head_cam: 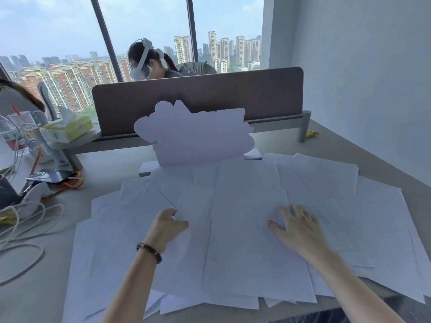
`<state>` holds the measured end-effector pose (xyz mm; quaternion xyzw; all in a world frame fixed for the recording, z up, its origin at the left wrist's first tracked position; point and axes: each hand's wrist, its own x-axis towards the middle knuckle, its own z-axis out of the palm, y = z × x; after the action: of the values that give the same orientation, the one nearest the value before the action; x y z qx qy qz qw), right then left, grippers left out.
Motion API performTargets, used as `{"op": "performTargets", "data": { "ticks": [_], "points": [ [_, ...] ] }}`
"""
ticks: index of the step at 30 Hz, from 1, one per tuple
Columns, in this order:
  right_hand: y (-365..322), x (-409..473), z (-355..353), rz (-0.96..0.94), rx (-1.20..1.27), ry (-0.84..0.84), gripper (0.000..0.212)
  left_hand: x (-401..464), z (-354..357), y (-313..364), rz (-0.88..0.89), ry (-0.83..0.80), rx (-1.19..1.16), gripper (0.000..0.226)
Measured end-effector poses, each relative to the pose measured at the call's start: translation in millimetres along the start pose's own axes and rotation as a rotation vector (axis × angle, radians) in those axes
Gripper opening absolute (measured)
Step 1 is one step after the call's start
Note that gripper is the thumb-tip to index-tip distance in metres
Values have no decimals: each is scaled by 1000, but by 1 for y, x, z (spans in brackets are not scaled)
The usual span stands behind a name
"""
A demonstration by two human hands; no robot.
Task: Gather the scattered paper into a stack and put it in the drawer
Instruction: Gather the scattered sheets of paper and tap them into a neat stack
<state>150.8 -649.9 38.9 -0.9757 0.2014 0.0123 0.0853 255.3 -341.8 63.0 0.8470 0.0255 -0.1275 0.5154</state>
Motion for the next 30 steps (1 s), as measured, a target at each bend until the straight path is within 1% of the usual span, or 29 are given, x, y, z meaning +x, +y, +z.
{"op": "performTargets", "data": {
  "ticks": [1,5,8,11,13,14,17,19,20,22,24,25,27,30],
  "points": [
    [2,1,-2,14,7,9,72,1,-1,0,10,-3,-45,9],
    [13,9,-6,114,14,-13,72,9,-2,3,-24,79,-153,11],
    [15,12,-3,87,0,-34,76,16,1,3,-37,103,-187,12],
    [10,12,-5,54,21,-15,78,18,12,7,-21,65,-204,13],
    [8,13,-8,37,26,-15,77,19,18,13,-33,60,-229,24],
    [8,14,-10,31,31,-19,77,20,19,14,-37,72,-241,25],
    [9,16,-14,22,67,-16,76,27,17,15,-32,105,-283,12],
    [6,15,-16,11,96,4,74,27,18,16,-29,73,-281,6],
    [3,13,-16,4,109,17,74,26,22,16,-33,47,-265,10],
    [-1,13,-17,11,131,43,72,21,30,21,9,18,-174,8],
    [-1,15,-18,55,112,61,71,19,36,26,53,52,-32,26],
    [-1,18,-19,78,85,64,71,22,40,25,67,75,-6,33],
    [0,23,-21,98,34,53,71,27,43,27,79,84,-33,38],
    [-5,28,-22,62,84,49,67,31,46,35,29,-9,-185,31]
  ]
}}
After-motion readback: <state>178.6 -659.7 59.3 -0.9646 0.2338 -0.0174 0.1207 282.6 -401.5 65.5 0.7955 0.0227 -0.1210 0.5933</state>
